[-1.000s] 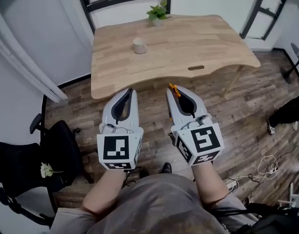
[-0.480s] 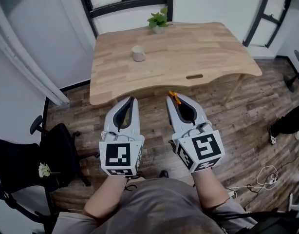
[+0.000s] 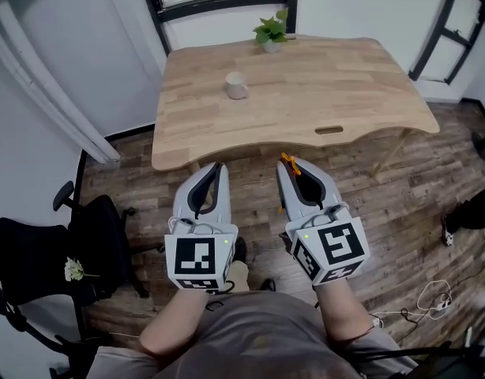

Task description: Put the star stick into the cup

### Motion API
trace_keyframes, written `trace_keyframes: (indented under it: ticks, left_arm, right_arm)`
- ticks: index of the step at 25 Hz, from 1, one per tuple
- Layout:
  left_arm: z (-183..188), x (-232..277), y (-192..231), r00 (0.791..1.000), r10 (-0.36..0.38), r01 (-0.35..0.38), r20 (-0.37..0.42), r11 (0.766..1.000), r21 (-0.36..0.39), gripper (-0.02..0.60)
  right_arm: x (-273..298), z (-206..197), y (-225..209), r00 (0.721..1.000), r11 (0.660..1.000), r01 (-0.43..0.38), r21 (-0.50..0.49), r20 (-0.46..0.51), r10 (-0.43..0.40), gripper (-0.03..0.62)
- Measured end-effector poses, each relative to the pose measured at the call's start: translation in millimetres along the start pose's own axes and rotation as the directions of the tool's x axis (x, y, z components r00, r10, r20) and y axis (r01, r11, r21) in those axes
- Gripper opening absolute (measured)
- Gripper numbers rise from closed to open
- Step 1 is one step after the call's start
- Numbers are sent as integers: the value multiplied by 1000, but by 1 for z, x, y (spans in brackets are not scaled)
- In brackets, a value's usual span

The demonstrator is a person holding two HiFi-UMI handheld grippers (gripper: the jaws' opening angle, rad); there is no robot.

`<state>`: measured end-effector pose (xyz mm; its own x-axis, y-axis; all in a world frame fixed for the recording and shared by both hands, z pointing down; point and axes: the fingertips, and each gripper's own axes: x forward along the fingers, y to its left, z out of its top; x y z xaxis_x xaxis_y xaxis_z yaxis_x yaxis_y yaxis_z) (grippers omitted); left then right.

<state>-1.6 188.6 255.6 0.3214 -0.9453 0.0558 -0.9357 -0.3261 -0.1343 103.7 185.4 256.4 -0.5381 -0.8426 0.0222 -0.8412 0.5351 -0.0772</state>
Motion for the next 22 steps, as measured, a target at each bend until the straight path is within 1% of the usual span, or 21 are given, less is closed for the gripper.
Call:
trace_keyframes:
  ticks: [7,14,19,22]
  left_arm:
    - [-14,47,35,1000,-8,8,-4,1000,-15,0]
    - [-25,106,85,1000,-28,28,-13,999,-23,0]
    - [-17,139,118,998,-53,53,18,998,-23,0]
    - [-18,154,135,998,-66,66,24,997,-25,0]
  right_arm:
    - [55,-8,-8,1000,1000,-7,0,-26,7,43]
    - [134,-9,-22,999,1000,7,5,-43,-6,43]
    - [182,2,-25,999,1000,22,-16,-28,-23,43]
    - [204,8,-25,999,999,34,-25,-21,-34,43]
